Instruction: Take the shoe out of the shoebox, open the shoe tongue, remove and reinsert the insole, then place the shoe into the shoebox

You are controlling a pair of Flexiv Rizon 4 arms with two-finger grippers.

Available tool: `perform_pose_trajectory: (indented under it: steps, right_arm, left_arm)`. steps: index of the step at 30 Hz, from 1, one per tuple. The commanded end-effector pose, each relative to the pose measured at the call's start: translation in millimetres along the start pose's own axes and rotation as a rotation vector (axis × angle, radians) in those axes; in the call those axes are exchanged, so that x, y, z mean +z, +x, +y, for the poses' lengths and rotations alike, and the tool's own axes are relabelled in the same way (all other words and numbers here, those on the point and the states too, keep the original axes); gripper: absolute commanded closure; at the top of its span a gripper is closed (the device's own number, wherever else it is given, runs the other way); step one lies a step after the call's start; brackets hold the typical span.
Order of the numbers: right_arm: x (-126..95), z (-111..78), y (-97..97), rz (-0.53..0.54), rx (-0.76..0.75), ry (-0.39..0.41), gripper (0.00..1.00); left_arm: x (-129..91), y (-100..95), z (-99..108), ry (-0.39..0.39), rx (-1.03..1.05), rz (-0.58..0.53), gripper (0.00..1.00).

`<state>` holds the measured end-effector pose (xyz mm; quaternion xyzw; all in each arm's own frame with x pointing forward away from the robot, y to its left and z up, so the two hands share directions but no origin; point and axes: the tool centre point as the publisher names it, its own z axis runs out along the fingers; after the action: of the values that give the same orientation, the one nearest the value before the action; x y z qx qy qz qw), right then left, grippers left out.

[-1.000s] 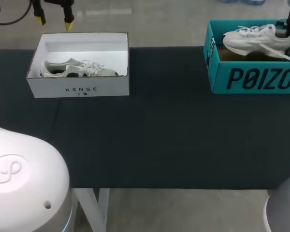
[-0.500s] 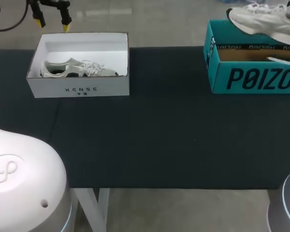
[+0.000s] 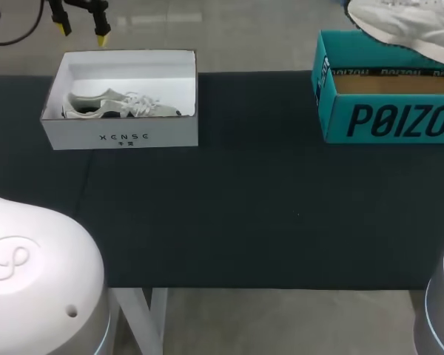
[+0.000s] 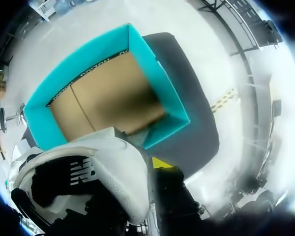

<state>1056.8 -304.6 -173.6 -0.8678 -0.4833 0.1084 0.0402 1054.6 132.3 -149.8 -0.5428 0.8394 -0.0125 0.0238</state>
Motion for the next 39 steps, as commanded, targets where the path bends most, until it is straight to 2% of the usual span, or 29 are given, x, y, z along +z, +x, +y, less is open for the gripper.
perform_pose_trajectory:
  steps: [1,9,12,19,24,34,39]
  right_arm:
    - [4.6,-103.3,0.4,-0.013,0.007,-0.654,1.00]
    - [14.0,-134.2,0.6,0.034,-0.029,-0.785,1.00]
    - [15.3,-142.6,2.5,0.055,-0.060,-0.804,1.00]
    - [23.6,-161.5,10.2,0.009,-0.149,-0.873,1.00]
    - [27.6,-171.0,14.4,0.029,-0.182,-0.858,1.00]
    - [27.6,-171.0,14.4,0.029,-0.182,-0.858,1.00]
    - [27.6,-171.0,14.4,0.029,-0.182,-0.858,1.00]
  left_arm:
    - [-1.2,5.0,2.5,0.008,0.009,-0.010,0.00]
    - [1.0,17.3,-0.7,0.009,0.043,-0.020,0.00]
    - [2.1,22.9,-2.7,0.008,0.053,-0.023,0.00]
    - [3.1,34.5,-7.3,0.011,0.076,-0.036,0.00]
    - [4.7,37.1,-8.3,0.007,0.084,-0.031,0.00]
    - [3.0,32.0,-1.4,0.011,0.061,-0.024,0.00]
    - [5.0,38.0,4.0,-0.003,0.065,-0.022,0.00]
